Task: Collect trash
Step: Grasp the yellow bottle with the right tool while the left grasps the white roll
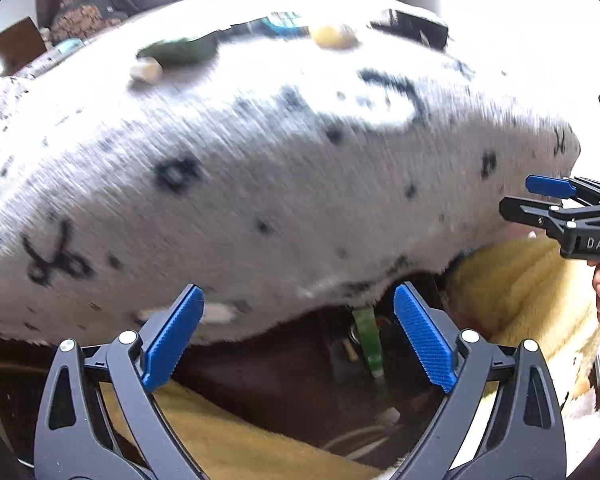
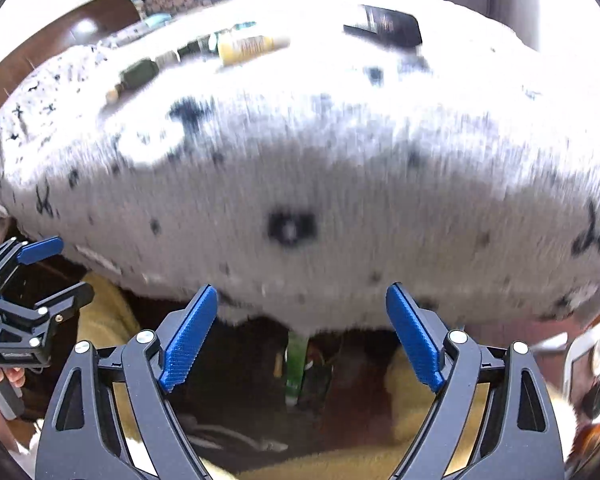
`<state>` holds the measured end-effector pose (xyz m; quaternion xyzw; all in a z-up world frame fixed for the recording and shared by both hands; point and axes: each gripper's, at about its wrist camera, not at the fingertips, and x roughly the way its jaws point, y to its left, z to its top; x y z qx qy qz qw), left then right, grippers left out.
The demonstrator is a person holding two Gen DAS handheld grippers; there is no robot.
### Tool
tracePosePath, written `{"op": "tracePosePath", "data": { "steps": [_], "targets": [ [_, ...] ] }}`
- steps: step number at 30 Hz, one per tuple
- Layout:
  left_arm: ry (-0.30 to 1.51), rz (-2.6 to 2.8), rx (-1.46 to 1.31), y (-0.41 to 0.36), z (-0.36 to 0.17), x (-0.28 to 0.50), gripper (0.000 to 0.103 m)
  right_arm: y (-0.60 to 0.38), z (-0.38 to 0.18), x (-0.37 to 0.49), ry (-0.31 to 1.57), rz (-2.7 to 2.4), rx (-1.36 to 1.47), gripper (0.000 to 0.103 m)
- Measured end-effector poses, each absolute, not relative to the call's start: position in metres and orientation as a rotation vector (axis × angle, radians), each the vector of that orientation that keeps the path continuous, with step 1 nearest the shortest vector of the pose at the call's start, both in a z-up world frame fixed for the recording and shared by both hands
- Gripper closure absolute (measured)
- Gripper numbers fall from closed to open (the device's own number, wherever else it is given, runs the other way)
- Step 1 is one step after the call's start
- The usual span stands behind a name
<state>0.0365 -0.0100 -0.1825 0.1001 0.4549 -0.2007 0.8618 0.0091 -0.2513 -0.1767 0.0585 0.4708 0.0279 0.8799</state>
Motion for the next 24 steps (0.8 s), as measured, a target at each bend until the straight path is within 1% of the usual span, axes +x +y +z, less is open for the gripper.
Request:
{"op": "tracePosePath", "data": {
  "steps": [4,7,15,21,24],
  "targets": [
    [0.904,-0.38,0.205,0.006,-0.158,0.054,0.011,-0.253,-0.155,0.026,0.92,0.049,0.105,0.015],
    [0.878,-0.342,0.21,0.014,-0.149,0.07,0.011,-0.252,-0.14,0.044,0.893,0.045,0.091,0.015],
    [0.861,-0.262,0.204,0.032,-0.15,0.127,0.011,-0.239,-0.135,0.089,0.871,0.055,0.076,0.014],
    [0.847,-0.223,0.189,0.049,-0.146,0.177,0.011,-0.221,-0.137,0.139,0.864,0.039,0.05,0.014],
    [0.856,-0.215,0.175,0.057,-0.148,0.199,0.011,-0.214,-0.14,0.163,0.867,0.038,0.047,0.01]
  ]
}}
